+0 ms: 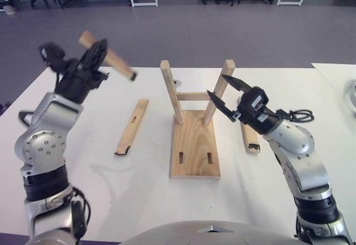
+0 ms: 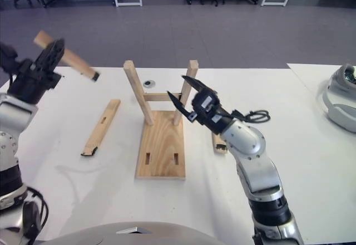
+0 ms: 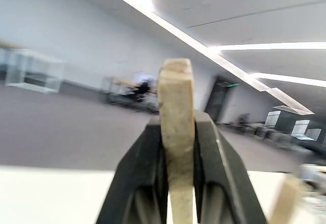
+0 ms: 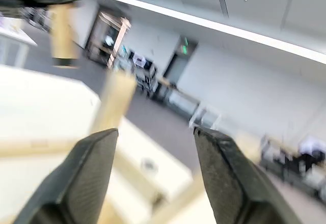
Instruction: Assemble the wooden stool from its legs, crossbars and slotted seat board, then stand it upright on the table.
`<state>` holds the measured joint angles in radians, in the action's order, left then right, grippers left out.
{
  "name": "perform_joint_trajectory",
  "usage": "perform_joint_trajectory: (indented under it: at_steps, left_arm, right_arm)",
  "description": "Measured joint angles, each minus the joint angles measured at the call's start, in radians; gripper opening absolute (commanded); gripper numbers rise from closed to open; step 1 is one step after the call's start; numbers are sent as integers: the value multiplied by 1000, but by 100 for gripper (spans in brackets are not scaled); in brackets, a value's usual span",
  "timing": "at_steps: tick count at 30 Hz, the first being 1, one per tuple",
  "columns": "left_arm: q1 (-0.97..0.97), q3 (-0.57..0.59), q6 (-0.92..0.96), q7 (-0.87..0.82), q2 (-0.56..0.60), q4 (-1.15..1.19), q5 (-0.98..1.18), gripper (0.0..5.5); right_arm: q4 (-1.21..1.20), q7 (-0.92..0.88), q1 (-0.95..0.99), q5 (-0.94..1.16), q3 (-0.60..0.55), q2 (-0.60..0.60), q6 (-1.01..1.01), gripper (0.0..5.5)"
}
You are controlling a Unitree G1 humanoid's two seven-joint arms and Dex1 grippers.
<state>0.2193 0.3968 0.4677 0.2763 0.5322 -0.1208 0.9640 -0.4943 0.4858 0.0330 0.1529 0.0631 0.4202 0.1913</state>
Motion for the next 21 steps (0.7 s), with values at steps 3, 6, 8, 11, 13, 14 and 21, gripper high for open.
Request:
perform_joint_trajectory:
  at_steps: [3,6,8,11,13,14,21]
  left_arm:
    - [-2,-43,-61,120,-43,228,-89,39]
    - [43,-37,-93,192,-82,401,-114,39]
    - [72,-32,-111,216,-101,457,-130,39]
    - [81,-35,-128,231,-131,502,-160,39]
    - [81,-35,-128,233,-143,505,-182,39]
    - [81,-34,-128,234,-146,505,-188,39]
    - [76,1,-176,225,-144,552,-264,39]
  right_arm:
    - [128,-18,-50,-8,-21,-13,-74,275]
    - [270,-34,-56,-36,-30,-21,-149,275]
    - [321,-38,-58,-42,-29,-37,-188,275]
    - [367,-38,-58,-46,-24,-42,-219,275]
    - [381,-38,-55,-60,-19,-48,-241,275]
    - [390,-38,-52,-67,-19,-48,-244,275]
    - [404,-37,-44,-79,-16,-51,-257,275]
